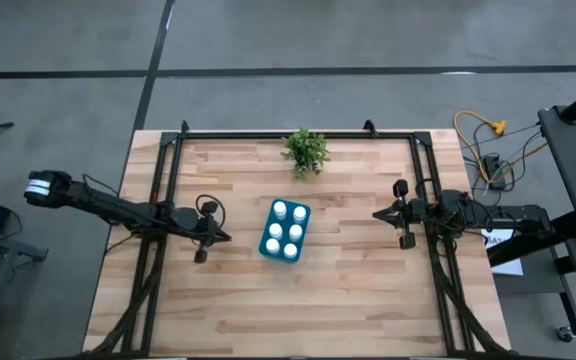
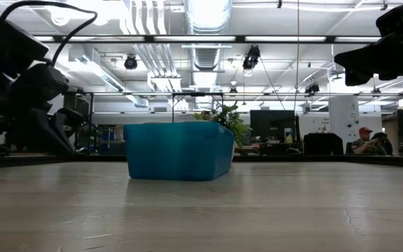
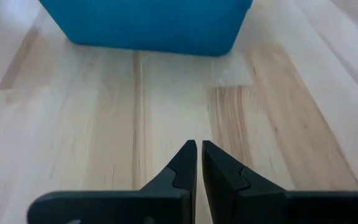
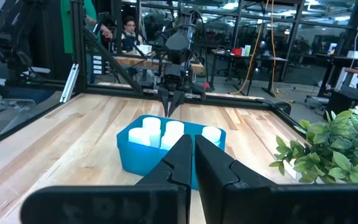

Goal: Pick and place pill bottles into a basket
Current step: Return to Home Position

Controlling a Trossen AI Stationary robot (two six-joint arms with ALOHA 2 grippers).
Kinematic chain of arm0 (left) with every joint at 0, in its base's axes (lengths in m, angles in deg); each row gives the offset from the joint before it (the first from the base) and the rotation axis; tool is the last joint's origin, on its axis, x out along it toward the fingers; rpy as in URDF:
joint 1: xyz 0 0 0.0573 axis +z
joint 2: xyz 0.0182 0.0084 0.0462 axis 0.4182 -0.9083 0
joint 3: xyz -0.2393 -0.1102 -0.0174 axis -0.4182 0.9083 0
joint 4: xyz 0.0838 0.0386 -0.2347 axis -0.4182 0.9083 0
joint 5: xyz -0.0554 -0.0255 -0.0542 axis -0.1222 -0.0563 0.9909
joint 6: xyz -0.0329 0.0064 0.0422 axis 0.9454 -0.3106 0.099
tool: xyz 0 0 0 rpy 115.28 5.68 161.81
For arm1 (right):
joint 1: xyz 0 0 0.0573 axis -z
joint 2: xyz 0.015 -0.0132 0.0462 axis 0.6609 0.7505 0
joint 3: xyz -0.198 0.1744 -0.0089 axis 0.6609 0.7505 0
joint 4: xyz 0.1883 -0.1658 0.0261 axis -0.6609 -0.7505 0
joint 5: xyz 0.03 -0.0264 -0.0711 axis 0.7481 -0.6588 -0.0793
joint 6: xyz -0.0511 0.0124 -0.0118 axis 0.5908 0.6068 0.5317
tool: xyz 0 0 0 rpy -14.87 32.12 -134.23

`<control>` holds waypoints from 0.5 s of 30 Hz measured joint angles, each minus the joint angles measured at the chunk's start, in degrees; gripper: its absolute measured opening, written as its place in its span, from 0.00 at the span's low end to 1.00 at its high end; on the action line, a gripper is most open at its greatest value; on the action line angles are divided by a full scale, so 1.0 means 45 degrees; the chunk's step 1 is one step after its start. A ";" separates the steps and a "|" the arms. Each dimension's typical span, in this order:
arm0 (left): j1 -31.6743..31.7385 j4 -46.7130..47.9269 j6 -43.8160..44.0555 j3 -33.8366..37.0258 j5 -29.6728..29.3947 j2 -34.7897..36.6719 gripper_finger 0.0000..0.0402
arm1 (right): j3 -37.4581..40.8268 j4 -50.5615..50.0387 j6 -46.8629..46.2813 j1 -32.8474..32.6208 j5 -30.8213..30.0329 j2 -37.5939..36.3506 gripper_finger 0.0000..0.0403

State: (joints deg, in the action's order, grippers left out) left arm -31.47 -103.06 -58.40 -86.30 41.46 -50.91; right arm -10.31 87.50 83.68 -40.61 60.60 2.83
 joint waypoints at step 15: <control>0.0000 -0.0028 0.0005 0.0000 -0.0015 -0.1373 0.02 | 0.0000 0.0002 -0.0021 -0.0002 0.0003 -0.0002 0.02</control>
State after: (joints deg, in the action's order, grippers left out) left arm -31.47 -103.19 -58.38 -86.30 41.39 -57.09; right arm -10.31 87.51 83.58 -40.62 60.62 2.83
